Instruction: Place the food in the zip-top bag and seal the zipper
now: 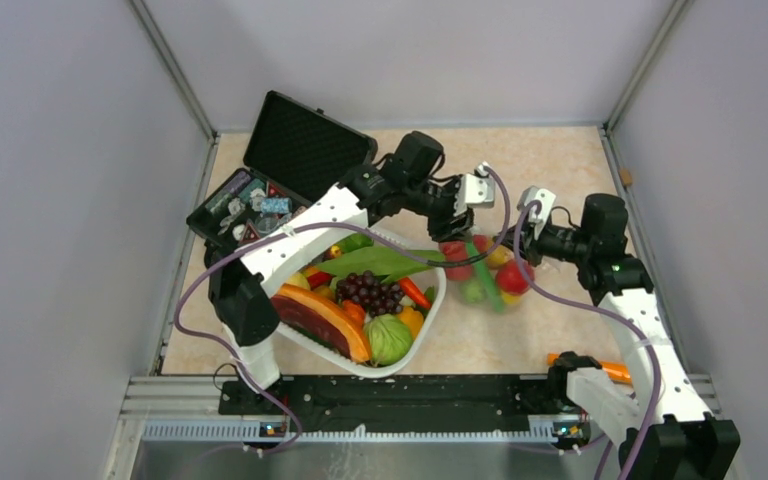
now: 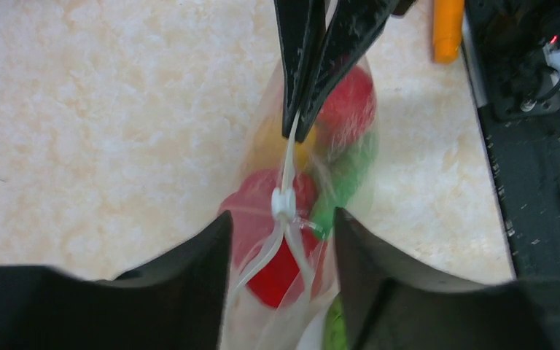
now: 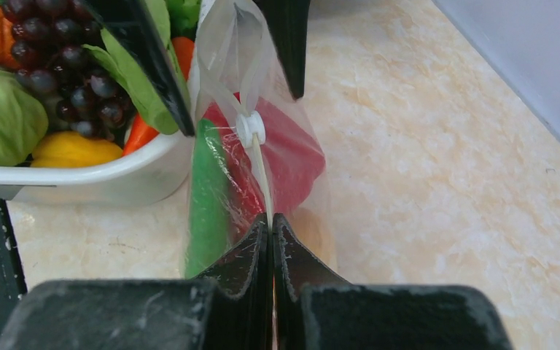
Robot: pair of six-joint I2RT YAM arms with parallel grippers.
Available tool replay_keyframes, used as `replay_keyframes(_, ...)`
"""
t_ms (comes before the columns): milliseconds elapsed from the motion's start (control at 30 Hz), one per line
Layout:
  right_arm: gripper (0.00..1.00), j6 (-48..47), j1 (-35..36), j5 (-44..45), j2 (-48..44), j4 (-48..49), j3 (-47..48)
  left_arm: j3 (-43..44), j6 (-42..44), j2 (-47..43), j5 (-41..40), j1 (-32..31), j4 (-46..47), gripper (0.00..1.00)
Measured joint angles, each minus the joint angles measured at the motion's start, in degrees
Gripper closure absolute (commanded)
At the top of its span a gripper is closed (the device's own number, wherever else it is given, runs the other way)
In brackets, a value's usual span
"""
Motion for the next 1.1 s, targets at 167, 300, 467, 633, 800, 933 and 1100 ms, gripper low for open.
replay_keyframes(167,1.00,-0.3,-0.1,1.9,0.0,-0.9,0.0,-0.9,-2.8,-1.3,-0.2,1.8,1.3,0.01)
replay_keyframes(300,1.00,-0.5,-0.1,2.8,0.0,-1.0,0.0,-4.9,-7.3,-4.4,-2.1,3.4,5.7,0.01)
replay_keyframes(467,1.00,-0.6,-0.1,3.2,-0.2,-0.9,0.0,-16.3,-15.5,-12.2,-2.1,8.8,16.7,0.01)
replay_keyframes(633,1.00,-0.5,-0.1,3.6,-0.8,-0.8,0.0,-22.8,-16.9,-15.7,2.2,12.7,20.5,0.01)
replay_keyframes(800,1.00,-0.4,-0.1,3.8,-1.4,-0.5,0.0,-27.8,-17.1,-15.5,6.8,11.8,24.4,0.01)
replay_keyframes(933,1.00,-0.4,-0.1,3.8,-2.0,-0.5,0.0,-28.6,-17.6,-14.0,7.2,11.6,28.5,0.01)
replay_keyframes(1100,1.00,-0.4,-0.1,3.8,-2.4,-0.5,0.0,-28.6,-19.9,-12.1,7.4,11.6,35.4,0.13)
